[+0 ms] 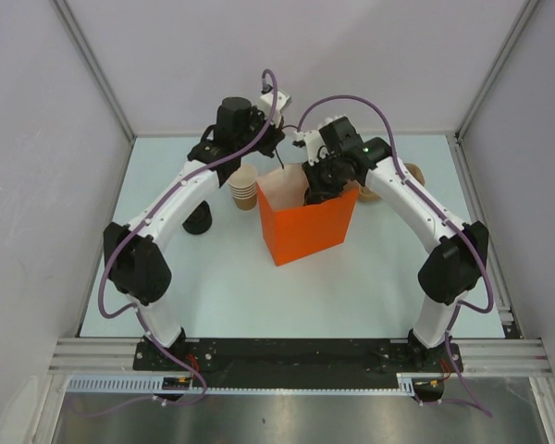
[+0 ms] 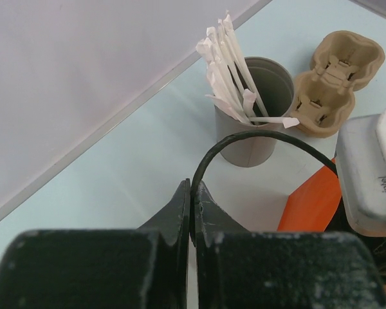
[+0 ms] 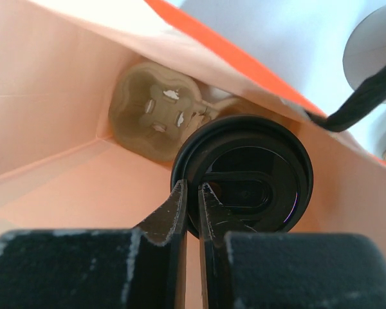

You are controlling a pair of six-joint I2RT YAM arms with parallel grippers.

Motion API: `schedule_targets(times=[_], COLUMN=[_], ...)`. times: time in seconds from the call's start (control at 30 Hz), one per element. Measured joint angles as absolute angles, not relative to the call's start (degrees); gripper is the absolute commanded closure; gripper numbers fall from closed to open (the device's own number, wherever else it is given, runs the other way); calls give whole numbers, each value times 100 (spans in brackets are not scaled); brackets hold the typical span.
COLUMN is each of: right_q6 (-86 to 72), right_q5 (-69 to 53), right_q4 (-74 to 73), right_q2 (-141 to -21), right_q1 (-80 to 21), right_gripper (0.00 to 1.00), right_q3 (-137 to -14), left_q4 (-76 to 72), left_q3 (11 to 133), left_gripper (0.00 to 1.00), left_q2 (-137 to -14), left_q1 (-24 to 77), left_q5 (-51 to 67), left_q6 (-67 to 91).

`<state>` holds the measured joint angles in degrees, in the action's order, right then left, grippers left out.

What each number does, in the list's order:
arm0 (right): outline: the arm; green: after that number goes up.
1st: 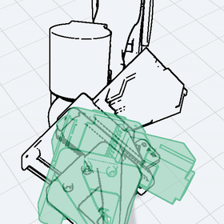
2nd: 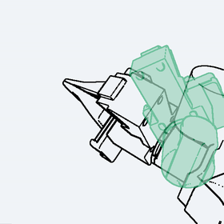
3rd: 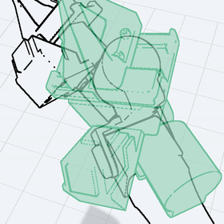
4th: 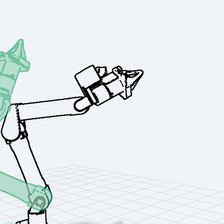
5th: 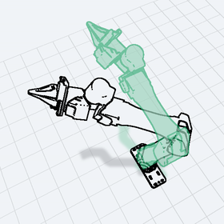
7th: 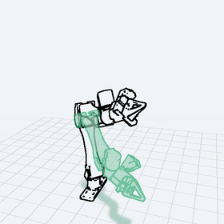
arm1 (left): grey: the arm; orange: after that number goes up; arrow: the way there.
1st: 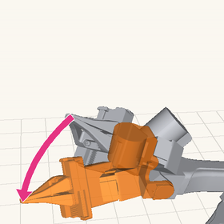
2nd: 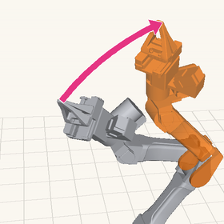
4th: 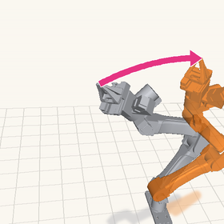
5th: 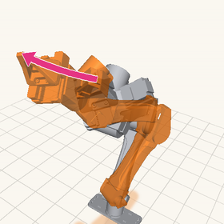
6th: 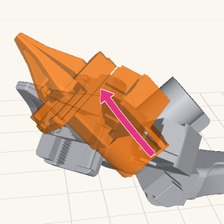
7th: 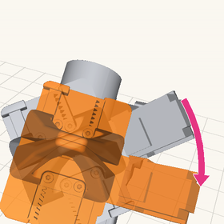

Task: Pack the takeout coffee

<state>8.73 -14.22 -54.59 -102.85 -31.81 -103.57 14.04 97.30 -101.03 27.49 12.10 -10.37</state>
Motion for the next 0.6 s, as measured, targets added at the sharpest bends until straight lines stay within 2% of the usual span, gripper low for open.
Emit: schedule_targets(times=[0.6], right_q6=[915], right_q5=[-1273], right_q4=[-5492], right_q2=[-10285], right_q1=[-3208], right_gripper=[100], right_q3=[-9972], left_q4=[1332], left_q3=[9730], left_gripper=[100], left_q2=[-10106], left_q1=[2749], left_q5=[1063], left_q6=[-915])
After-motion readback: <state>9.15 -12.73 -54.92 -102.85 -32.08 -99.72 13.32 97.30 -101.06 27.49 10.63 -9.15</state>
